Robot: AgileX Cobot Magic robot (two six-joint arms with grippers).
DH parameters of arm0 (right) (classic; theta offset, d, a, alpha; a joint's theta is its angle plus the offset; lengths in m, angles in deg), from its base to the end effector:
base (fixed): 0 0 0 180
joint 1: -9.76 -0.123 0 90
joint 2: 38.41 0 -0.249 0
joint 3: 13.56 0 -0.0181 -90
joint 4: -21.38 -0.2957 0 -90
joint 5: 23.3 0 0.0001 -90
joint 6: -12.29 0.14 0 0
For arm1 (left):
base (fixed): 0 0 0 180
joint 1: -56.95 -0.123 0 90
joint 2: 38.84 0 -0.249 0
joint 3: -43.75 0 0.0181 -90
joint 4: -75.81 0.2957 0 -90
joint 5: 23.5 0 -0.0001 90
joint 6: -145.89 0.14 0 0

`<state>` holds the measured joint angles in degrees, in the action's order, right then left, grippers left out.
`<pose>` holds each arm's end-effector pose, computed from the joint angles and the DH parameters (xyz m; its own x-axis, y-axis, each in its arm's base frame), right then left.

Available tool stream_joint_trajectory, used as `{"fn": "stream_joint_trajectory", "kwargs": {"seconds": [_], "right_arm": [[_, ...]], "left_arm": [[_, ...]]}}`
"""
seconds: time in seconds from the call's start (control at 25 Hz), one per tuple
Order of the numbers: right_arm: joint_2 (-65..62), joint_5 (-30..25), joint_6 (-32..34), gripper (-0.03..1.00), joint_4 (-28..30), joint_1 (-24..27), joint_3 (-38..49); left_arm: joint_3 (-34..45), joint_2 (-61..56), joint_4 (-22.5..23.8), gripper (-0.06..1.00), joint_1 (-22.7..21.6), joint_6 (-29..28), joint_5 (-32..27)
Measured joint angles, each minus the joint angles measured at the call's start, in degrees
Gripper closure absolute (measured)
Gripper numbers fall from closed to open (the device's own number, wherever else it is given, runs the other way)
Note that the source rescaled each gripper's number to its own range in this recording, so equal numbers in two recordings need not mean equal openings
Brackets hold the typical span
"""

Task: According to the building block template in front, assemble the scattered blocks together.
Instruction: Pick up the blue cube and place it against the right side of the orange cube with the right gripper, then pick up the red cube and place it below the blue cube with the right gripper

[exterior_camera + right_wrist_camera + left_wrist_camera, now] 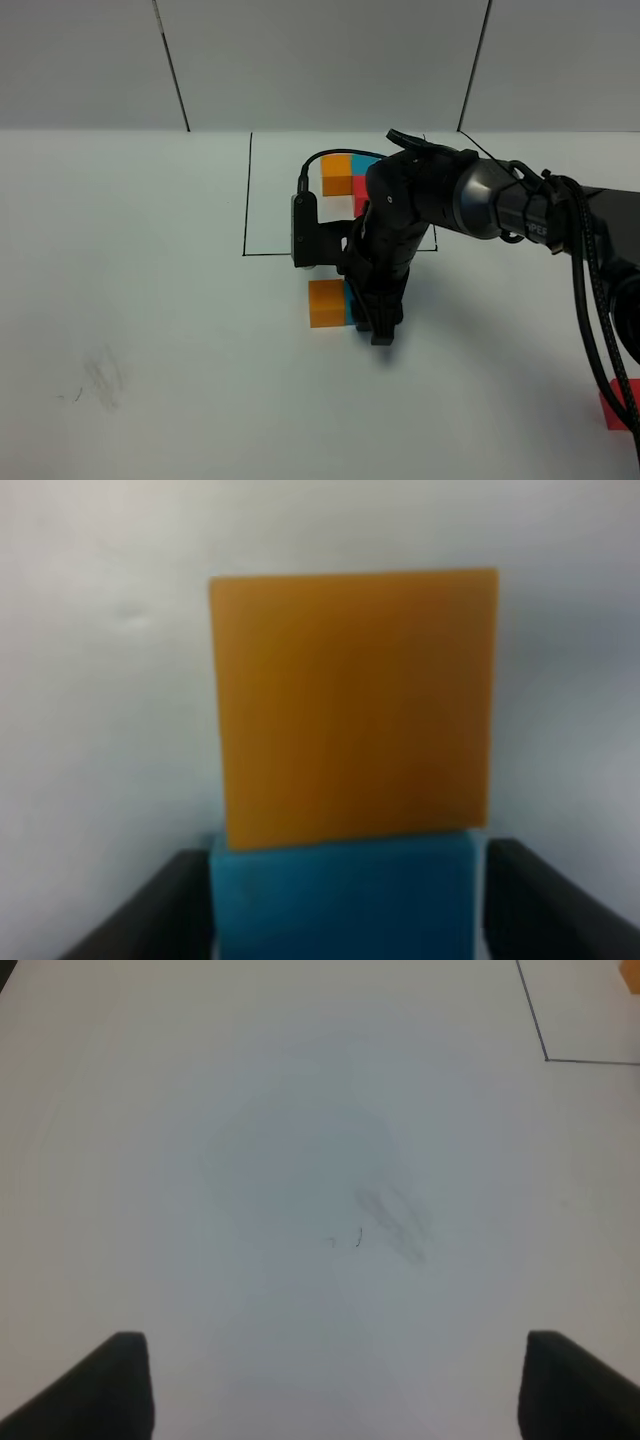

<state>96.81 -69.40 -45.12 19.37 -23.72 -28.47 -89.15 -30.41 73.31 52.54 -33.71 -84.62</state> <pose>0.3934 0.2644 0.0287 0.0083 -0.9884 -0.1519 -0.9832 0.0197 -0.1814 0.1123 0.0033 0.2790 -0.4462 -0.0485 -0.8936 -0.0491 0.9984 -0.0297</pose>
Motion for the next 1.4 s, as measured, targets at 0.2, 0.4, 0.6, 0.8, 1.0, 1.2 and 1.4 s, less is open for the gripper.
{"fn": "stream_joint_trajectory", "kwargs": {"seconds": [0.2, 0.4, 0.6, 0.8, 1.0, 1.2, 1.4], "right_arm": [[-4.64, -4.68, 23.71, 0.12, 7.84, 0.66, -0.04], [-10.49, -9.80, 51.61, 0.09, 14.33, 3.14, 0.25], [-18.04, -8.96, 63.85, 0.13, 17.09, 6.61, 8.62], [-27.20, -5.42, 68.61, 0.14, 17.14, 11.88, 20.97], [-34.25, -3.29, 72.83, 0.15, 17.14, 17.71, 30.18], [-37.54, -1.39, 72.89, 0.15, 16.58, 23.21, 36.21], [-38.21, 1.52, 70.20, 0.15, 13.84, 27.25, 41.25]], "left_arm": [[0.00, 0.00, 0.00, 0.28, 0.00, 0.00, 0.00], [0.00, 0.00, 0.00, 0.28, 0.00, 0.00, 0.00], [0.00, 0.00, 0.00, 0.28, 0.00, 0.00, 0.00], [0.00, 0.00, 0.00, 0.28, 0.00, 0.00, 0.00], [0.00, 0.00, 0.00, 0.28, 0.00, 0.00, 0.00], [0.00, 0.00, 0.00, 0.28, 0.00, 0.00, 0.00], [0.00, 0.00, 0.00, 0.28, 0.00, 0.00, 0.00]]}}
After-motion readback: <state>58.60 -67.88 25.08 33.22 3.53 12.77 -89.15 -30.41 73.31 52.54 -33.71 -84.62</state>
